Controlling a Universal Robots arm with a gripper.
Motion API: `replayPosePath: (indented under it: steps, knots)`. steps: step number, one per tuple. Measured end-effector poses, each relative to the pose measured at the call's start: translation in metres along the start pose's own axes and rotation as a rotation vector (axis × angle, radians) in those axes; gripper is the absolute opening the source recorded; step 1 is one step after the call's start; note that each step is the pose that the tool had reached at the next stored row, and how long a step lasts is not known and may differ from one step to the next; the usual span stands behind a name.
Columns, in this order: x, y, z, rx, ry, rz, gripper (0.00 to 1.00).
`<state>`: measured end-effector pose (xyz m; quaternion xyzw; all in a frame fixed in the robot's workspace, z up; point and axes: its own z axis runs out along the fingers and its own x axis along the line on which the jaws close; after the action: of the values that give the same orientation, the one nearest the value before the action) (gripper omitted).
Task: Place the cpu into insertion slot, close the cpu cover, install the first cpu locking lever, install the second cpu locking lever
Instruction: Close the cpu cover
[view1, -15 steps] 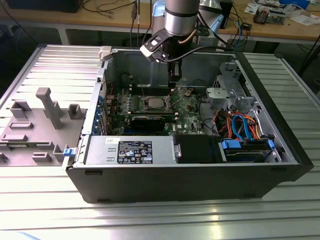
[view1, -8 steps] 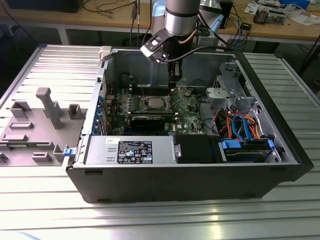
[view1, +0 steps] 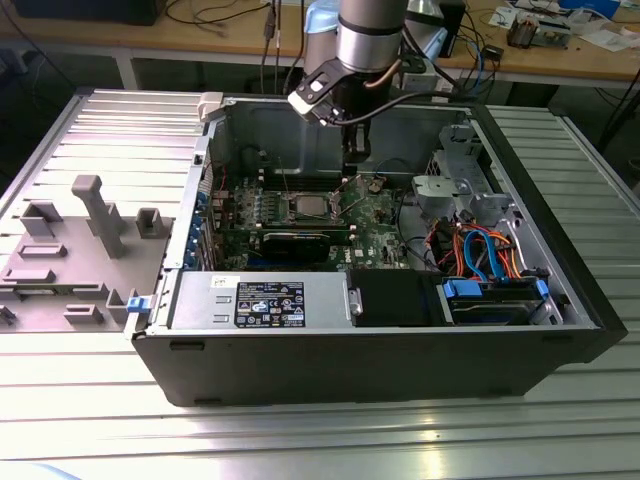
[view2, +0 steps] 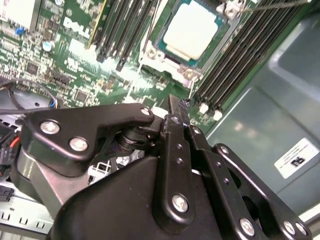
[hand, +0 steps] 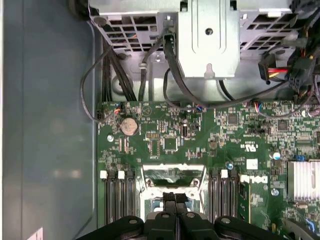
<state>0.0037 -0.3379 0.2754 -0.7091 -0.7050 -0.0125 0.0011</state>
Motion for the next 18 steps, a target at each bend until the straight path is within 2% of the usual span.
replayPosePath:
  steps: [4, 9, 11, 15, 18]
  knots:
    - [0.0001, 0.0114, 0.0017, 0.0000, -0.0004, -0.002, 0.11]
    - [0.0004, 0.0336, 0.0045, 0.0056, -0.0008, -0.004, 0.11]
    - [0.0004, 0.0395, 0.0066, 0.0087, -0.0009, -0.004, 0.11]
    - [0.0003, 0.0459, 0.0163, 0.0128, -0.0010, -0.004, 0.11]
    - [0.0002, 0.0467, 0.0222, 0.0134, -0.0010, -0.004, 0.11]
